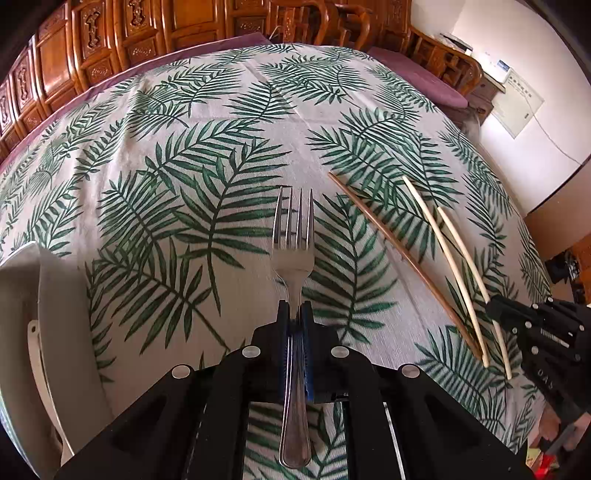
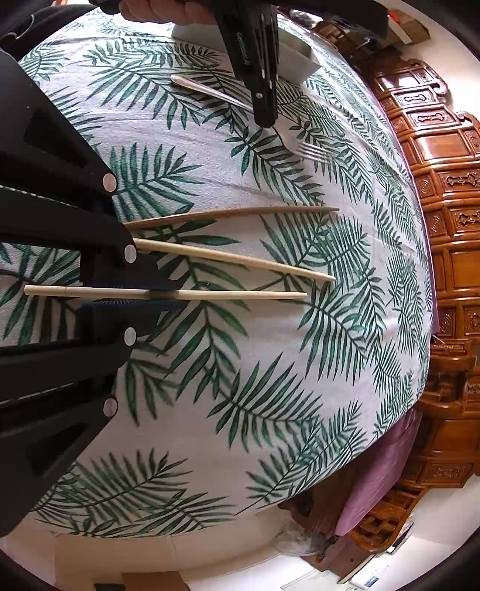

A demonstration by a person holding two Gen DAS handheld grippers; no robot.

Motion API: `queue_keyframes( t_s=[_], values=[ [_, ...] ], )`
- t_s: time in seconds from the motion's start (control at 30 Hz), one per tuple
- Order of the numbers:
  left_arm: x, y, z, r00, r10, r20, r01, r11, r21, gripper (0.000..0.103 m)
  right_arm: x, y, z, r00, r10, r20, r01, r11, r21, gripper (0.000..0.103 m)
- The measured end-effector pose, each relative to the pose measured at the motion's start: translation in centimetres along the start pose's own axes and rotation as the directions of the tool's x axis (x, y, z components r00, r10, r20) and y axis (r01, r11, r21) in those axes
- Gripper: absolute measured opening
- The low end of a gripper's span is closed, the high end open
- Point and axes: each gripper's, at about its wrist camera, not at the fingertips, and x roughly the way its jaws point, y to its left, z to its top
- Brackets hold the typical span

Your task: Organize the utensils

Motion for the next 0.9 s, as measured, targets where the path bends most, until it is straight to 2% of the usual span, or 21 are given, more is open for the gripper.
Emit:
queue_keyframes(
  t_s=[0.23,0.5,0.9],
  values=[
    [-3.1,-0.3,-0.7,0.999,0.001,0.053,-0.001,1.000,0.008,0.006,-3.4,0.4,-0.2,0.999,0.007,0.049,-0.007,1.000,0.000,0.006],
    [-7.8,-0.8,-1.2,0.991,-0.005,0.132,0.002,1.000,0.018,0.006,-7.5,2.7,0.2,0.993,0.031,0.110,-0.028,0.999,-0.030,0.006],
    [-13.9,1.5,-2.7,0.975,-0.009,0.221,0.011,1.000,-0.007,0.006,-10.3,6.9,1.0,0.986,0.072,0.152,-0.061,0.995,-0.076,0.006]
  ],
)
